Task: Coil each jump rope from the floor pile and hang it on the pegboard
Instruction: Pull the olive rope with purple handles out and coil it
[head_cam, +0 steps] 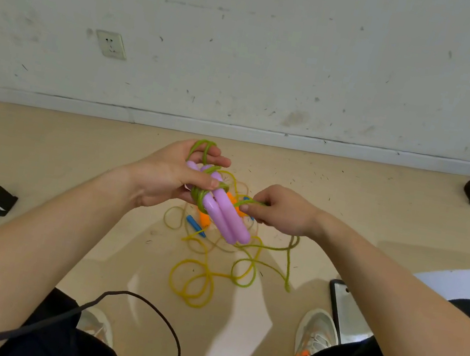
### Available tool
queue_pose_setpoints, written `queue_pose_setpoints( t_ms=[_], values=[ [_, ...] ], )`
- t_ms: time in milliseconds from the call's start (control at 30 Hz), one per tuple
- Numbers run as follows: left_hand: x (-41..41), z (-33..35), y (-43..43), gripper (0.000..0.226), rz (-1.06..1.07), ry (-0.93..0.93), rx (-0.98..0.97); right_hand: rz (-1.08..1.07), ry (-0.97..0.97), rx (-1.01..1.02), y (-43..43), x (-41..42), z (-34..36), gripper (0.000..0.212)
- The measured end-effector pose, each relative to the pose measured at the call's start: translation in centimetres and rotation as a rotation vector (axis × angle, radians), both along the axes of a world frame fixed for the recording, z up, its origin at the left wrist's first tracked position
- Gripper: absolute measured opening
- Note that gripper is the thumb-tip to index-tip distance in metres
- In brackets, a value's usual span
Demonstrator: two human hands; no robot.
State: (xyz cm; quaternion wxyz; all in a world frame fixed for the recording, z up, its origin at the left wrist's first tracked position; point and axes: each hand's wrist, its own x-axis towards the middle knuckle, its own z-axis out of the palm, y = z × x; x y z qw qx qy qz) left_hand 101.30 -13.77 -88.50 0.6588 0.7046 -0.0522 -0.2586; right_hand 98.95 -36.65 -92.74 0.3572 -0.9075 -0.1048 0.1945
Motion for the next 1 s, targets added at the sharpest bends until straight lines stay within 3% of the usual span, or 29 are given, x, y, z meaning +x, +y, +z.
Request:
queue_pose_setpoints(
  t_ms=[100,233,433,700,800,900,1000],
  values=[
    [0.3,-0.1,0.2,0.048,-0.052,-0.075,0.08,-0.034,-0.005,0.1,-0.1,0.3,0.6,0.035],
    [0.3,-0.7,0.0,0.05,-0.149,-0.188,0.209,-0.059,0.175,0.32,-0.2,0.2,1.0,0.035],
    [0.8,-1.7,0.2,0.043,-0.093,-0.468,0.341,-0.087,0.152,0.299,0.1,-0.4,0.9,0.023],
    [0.4,-2.9,-1.5,0.047,0.067,-0.751,0.454,-0.174,0.193,0.372,2.3,-1.5,2.3,0.032],
    [0.6,-3.2,-1.5,0.047,0.219,-0.752,0.436,-0.281,0.117,0.49,3.9,-2.3,1.2,0.03],
    [0.5,-3.6,-1.9,0.05,0.354,-0.646,0.297,-0.311,0.017,0.583,5.4,-3.1,0.3,0.029],
    [0.1,-3.9,-2.7,0.055,0.506,-0.461,0.115,-0.239,-0.191,0.488,6.2,-3.7,-0.2,0.031]
  ],
)
